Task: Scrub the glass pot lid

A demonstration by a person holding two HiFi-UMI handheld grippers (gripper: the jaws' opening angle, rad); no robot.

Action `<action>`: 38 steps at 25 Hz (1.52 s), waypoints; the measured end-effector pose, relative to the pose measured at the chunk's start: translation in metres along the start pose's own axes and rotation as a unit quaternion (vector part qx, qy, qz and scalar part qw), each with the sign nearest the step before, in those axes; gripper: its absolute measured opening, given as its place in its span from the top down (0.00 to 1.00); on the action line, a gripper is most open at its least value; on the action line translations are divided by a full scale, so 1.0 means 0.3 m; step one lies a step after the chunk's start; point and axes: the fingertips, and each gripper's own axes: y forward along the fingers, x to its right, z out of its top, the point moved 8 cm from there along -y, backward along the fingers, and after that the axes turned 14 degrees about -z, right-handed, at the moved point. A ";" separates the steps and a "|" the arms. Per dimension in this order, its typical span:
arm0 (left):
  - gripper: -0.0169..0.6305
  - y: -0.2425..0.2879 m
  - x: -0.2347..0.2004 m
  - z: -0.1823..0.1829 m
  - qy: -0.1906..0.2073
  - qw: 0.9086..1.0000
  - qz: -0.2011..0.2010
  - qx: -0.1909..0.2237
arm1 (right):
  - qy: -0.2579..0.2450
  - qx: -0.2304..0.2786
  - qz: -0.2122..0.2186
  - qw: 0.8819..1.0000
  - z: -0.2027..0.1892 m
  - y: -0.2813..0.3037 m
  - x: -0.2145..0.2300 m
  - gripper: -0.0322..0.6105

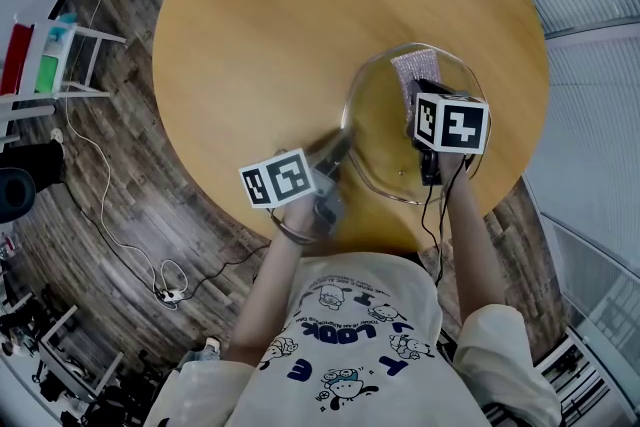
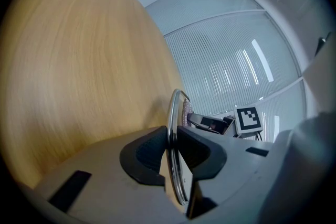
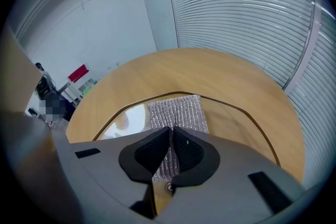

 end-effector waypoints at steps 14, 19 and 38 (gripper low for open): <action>0.86 -0.004 -0.003 0.001 0.001 1.000 0.000 -0.004 | 0.015 -0.005 -0.030 0.999 -0.018 -0.011 0.066 0.88; 0.86 -0.003 -0.004 0.001 0.000 1.000 0.000 -0.004 | 0.017 -0.007 -0.039 0.999 -0.027 -0.012 0.092 0.88; 0.86 -0.013 0.000 -0.022 0.000 1.000 -0.004 -0.004 | 0.032 -0.022 -0.079 0.996 -0.093 -0.049 0.182 0.88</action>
